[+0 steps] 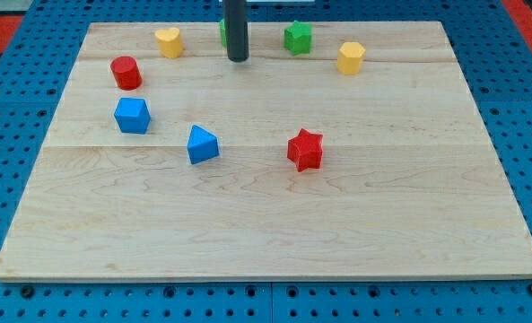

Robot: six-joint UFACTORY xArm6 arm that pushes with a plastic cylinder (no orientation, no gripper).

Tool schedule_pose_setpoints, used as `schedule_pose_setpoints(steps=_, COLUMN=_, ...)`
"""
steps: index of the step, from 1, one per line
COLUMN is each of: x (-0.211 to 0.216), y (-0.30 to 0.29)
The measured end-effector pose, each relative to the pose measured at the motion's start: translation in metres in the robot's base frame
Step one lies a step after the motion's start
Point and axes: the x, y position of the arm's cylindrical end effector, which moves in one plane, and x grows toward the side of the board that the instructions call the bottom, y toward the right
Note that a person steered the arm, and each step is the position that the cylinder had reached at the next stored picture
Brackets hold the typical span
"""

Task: Move your arm towards bottom center

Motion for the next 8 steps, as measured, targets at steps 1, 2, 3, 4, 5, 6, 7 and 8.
schedule_pose_setpoints(steps=1, x=0.041, y=0.041)
schedule_pose_setpoints(steps=2, x=0.071, y=0.097)
schedule_pose_setpoints(steps=3, x=0.076, y=0.144)
schedule_pose_setpoints(steps=4, x=0.08, y=0.169)
schedule_pose_setpoints(steps=5, x=0.094, y=0.174)
schedule_pose_setpoints(steps=6, x=0.097, y=0.176)
schedule_pose_setpoints(steps=7, x=0.113, y=0.203)
schedule_pose_setpoints(steps=8, x=0.113, y=0.203)
